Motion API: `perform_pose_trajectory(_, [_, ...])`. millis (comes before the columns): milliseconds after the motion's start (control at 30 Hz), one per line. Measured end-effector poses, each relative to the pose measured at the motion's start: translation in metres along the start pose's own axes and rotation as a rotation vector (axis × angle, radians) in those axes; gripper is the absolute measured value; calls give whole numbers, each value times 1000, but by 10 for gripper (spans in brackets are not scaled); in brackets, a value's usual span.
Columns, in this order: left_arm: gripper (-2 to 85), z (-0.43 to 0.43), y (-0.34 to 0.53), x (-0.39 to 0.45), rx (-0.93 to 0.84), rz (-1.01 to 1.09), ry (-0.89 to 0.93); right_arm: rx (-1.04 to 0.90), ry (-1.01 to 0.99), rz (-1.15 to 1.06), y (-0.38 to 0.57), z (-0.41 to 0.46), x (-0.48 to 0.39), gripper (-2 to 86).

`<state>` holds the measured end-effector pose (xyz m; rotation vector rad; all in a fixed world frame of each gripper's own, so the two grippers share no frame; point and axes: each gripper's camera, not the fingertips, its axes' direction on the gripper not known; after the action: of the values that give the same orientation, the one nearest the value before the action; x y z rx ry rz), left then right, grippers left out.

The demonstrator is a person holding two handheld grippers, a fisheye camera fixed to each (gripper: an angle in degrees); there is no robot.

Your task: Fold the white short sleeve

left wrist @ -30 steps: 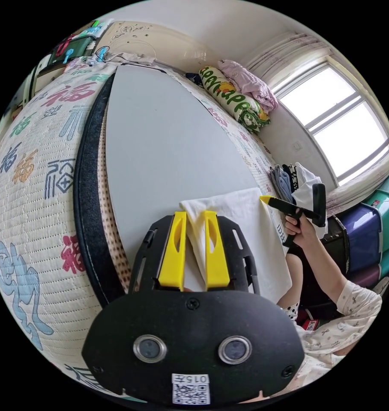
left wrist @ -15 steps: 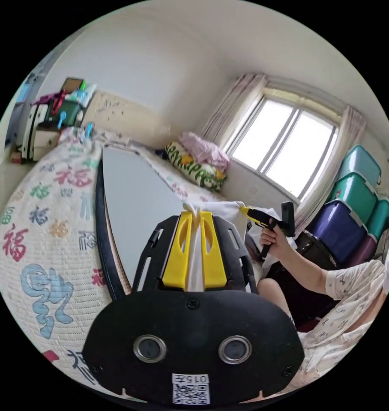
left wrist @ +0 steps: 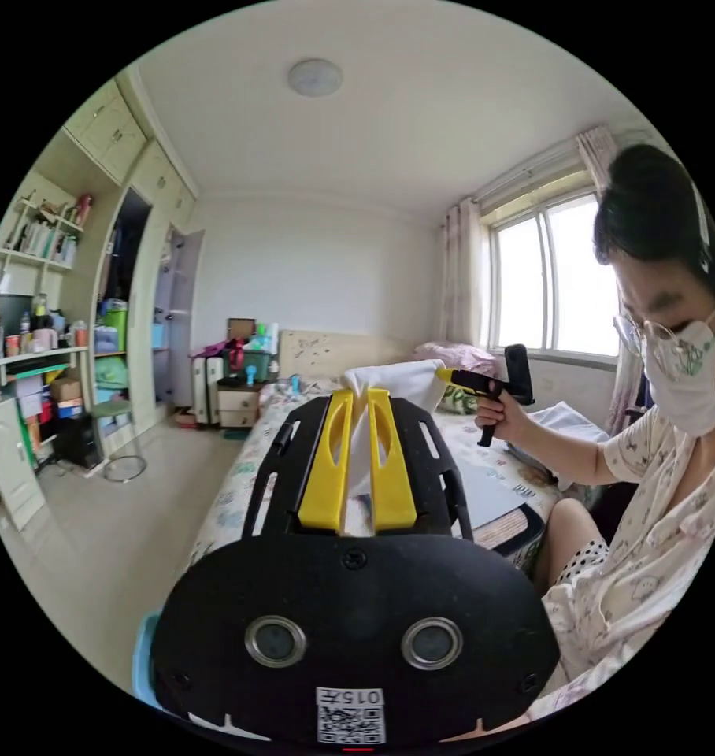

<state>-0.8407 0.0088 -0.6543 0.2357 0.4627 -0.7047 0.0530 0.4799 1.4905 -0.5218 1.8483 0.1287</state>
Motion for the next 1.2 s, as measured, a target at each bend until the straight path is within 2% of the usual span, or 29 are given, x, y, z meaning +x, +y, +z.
perform_pose_trajectory(67, [11,-109,36,-1,-54,-48,-128,-76,-89,14,55,49,-26,22])
perform_pose_trajectory(267, [9,-310,151,6,-172,-213,-281,-374,-336,101,255,195,-104,16])
perform_pose_trajectory(467, [7,-418,250,26,-149,-410,-251,-539,-421,47,416,239,-166,12])
perform_pose_trajectory(667, [4,-441,286,42,-217,-438,-207,-662,-432,13,554,261,-185,13])
perform_pose_trajectory(967, [1,-447,276,77,-215,-396,-96,-714,-445,-31,716,267,-177,16])
perform_pose_trajectory(1033, [2,-444,279,70,-216,-449,-146,-725,-422,-18,744,291,-172,19])
perform_pose_trajectory(1100, [3,-438,283,57,-208,-492,-218,-738,-355,-9,779,350,-168,31])
perform_pose_trajectory(1167, [6,-429,295,34,-209,-558,-356,-757,-250,31,806,412,-164,44])
perform_pose_trajectory(1200, [11,-422,307,19,-204,-616,-504,-743,-158,95,821,450,-157,50])
